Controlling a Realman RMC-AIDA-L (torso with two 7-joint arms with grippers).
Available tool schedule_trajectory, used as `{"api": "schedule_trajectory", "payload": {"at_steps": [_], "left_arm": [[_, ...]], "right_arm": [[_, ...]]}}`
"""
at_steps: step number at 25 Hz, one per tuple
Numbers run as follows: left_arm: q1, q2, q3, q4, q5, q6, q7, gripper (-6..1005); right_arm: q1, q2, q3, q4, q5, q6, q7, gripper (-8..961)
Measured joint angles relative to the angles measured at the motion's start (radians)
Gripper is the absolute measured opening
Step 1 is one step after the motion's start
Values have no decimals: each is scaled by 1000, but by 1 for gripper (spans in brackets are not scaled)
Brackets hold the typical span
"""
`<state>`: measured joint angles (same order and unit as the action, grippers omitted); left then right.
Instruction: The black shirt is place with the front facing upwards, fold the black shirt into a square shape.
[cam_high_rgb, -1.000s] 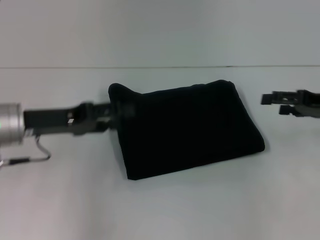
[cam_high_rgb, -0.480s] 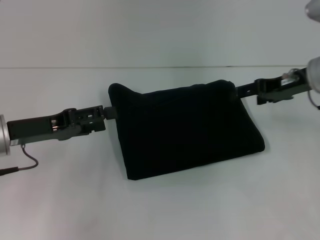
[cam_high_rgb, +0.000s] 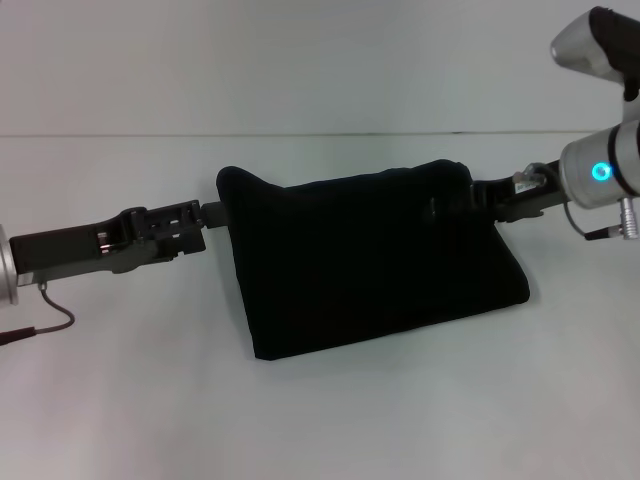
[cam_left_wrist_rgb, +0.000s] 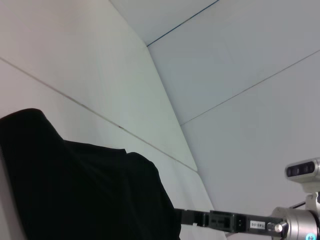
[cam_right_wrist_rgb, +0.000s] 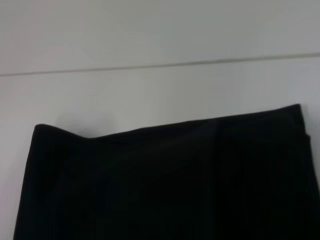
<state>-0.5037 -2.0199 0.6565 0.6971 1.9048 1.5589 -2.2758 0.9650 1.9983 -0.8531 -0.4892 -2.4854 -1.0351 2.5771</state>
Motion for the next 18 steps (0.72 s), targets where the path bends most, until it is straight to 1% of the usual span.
{"api": "schedule_trajectory", "payload": {"at_steps": [3, 8, 12, 18], "left_arm": [[-3, -4, 0, 0, 0, -5, 2, 887], [-5, -8, -2, 0, 0, -14, 9, 887], [-7, -10, -2, 0, 0, -22, 13, 887], [-7, -12, -3, -2, 0, -35, 22, 886]], "right_arm": [[5, 5, -3, 19, -3, 13, -2, 880], [3, 6, -8, 27, -1, 23, 1, 878], [9, 11, -22, 47, -5, 26, -1, 877], [6, 11, -36, 45, -4, 33, 14, 874]]}}
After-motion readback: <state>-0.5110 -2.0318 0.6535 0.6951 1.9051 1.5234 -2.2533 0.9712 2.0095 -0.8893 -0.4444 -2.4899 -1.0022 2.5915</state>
